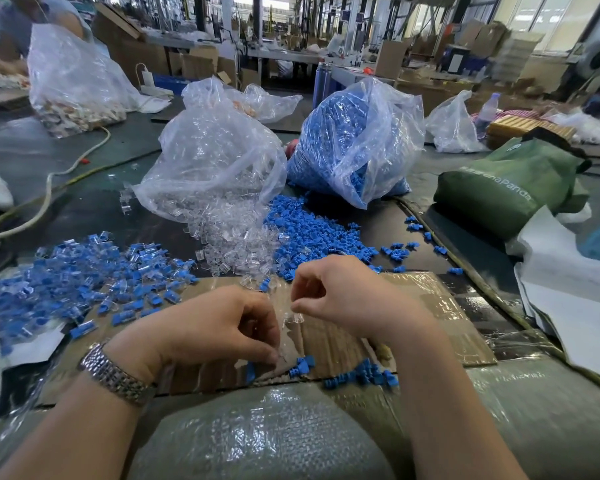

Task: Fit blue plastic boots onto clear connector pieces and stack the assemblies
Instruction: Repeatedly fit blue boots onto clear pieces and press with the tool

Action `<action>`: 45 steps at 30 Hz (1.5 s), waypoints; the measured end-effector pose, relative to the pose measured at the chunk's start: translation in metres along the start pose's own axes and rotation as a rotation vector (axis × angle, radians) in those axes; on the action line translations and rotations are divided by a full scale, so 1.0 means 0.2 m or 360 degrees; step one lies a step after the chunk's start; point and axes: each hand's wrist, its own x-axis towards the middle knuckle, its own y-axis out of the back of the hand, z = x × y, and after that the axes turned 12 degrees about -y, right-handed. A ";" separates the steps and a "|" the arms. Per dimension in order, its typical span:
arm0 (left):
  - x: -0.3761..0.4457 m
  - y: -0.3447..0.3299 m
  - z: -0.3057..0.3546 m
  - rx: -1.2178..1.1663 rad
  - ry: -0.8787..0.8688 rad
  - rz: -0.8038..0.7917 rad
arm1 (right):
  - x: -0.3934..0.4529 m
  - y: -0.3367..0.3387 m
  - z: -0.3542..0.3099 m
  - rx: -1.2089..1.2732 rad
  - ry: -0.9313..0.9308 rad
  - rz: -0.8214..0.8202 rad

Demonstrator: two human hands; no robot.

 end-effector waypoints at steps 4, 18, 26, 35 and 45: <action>0.01 0.01 -0.03 -0.0078 0.0044 0.0238 | 0.03 0.02 0.01 0.0300 0.0057 0.0070; 0.02 0.04 -0.04 -0.1412 0.0043 0.0860 | 0.03 -0.01 0.01 0.0716 0.0353 0.0366; 0.03 0.02 0.01 -0.1350 0.0034 0.0870 | 0.02 -0.03 -0.02 0.0581 0.0444 0.0369; 0.02 0.04 0.01 -0.1348 -0.0019 0.0948 | 0.00 0.02 0.02 0.0773 0.0232 0.0370; 0.03 0.04 0.02 -0.1451 -0.0026 0.1079 | 0.04 0.00 0.25 -0.0293 -0.0944 0.0163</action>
